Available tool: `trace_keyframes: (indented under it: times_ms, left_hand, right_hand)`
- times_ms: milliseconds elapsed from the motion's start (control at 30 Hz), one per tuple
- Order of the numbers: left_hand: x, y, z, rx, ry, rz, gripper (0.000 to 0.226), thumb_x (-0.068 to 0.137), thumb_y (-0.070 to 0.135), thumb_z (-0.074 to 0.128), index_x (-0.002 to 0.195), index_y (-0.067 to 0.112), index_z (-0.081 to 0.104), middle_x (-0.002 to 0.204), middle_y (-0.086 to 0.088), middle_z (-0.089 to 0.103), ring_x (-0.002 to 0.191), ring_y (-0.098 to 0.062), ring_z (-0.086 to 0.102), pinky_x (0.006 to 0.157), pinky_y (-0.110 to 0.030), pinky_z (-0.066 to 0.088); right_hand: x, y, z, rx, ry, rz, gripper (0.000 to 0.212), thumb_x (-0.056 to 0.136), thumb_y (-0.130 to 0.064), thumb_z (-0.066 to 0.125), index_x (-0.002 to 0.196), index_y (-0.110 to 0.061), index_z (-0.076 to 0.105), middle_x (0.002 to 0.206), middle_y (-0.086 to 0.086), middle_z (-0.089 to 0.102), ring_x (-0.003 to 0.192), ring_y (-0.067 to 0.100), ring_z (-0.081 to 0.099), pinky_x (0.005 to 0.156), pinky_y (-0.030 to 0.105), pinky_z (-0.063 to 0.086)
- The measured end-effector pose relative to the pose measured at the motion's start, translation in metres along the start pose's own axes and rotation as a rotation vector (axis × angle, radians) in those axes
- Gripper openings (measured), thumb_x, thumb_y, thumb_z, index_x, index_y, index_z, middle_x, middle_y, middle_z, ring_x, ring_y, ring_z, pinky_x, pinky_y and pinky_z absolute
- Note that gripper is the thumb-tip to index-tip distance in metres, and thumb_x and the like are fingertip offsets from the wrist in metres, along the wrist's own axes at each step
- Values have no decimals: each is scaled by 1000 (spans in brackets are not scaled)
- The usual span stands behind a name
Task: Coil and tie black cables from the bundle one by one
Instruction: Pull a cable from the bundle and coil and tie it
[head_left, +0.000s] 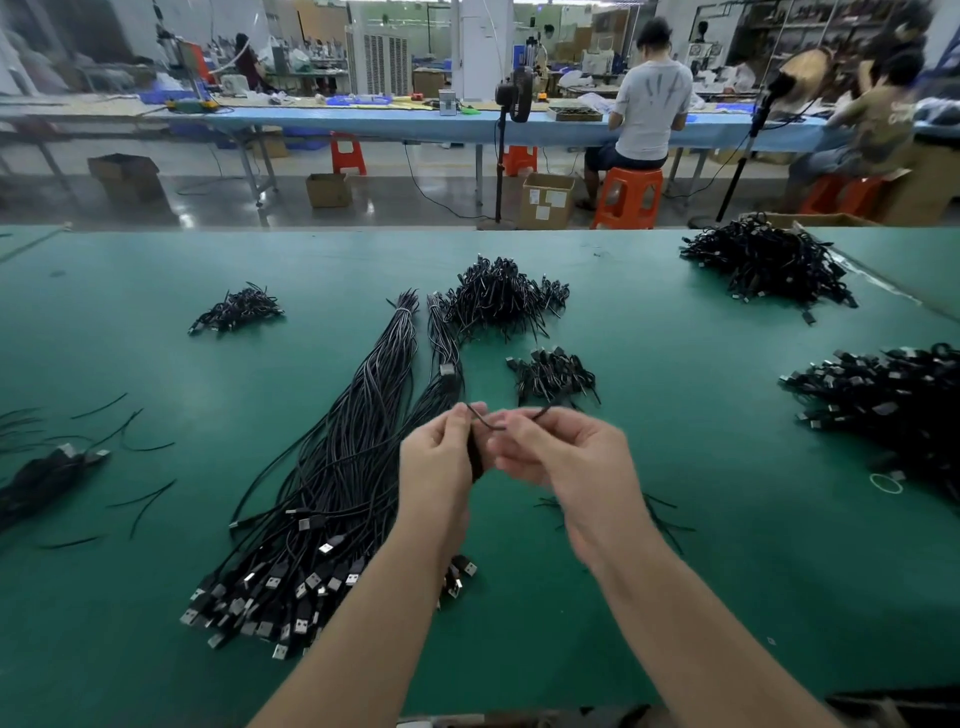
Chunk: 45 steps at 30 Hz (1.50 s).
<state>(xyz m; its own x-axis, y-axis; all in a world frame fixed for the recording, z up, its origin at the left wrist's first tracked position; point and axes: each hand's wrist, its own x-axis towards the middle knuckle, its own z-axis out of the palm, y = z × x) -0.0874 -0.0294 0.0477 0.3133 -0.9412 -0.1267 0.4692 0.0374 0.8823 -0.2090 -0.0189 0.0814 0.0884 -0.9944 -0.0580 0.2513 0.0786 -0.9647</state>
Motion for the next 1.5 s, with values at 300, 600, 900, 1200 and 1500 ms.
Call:
trace_keyframes:
  times_ms: [300, 600, 900, 1200, 1500]
  left_hand:
    - [-3, 4, 7, -252, 8, -45, 30, 107, 11, 45, 109, -16, 57, 92, -26, 74, 87, -36, 75, 66, -29, 61]
    - [1, 15, -1, -113, -121, -51, 22, 104, 7, 47, 108, -9, 62, 95, -20, 76, 80, -26, 76, 63, -26, 59]
    - [-3, 14, -8, 41, -188, -24, 18, 102, 5, 51, 110, -5, 64, 97, -17, 76, 66, -17, 71, 53, -22, 52]
    - [-11, 6, -8, 39, -332, -50, 21, 100, 6, 54, 96, 4, 74, 83, -16, 72, 67, -22, 70, 60, -27, 58]
    - [-2, 0, -23, 131, -417, -58, 21, 97, 14, 57, 95, 10, 77, 99, -25, 73, 93, -36, 74, 79, -36, 61]
  right_hand:
    - [-19, 47, -2, 331, -13, 529, 9, 88, -4, 68, 81, -1, 73, 79, 14, 74, 63, 19, 72, 52, 24, 56]
    - [-12, 51, -19, 67, -138, 522, 7, 84, -11, 76, 85, -7, 71, 77, 11, 73, 62, 18, 70, 55, 26, 56]
    - [-4, 48, -29, -141, -303, 461, 9, 85, -13, 77, 85, -7, 71, 84, 15, 74, 73, 21, 72, 69, 30, 59]
    - [13, 34, -18, -92, -426, 192, 47, 79, -9, 81, 122, -11, 64, 111, 12, 71, 112, 22, 66, 108, 40, 47]
    - [16, 43, -16, -287, -241, 89, 25, 81, -2, 78, 103, -15, 75, 97, 7, 77, 97, 25, 73, 90, 33, 58]
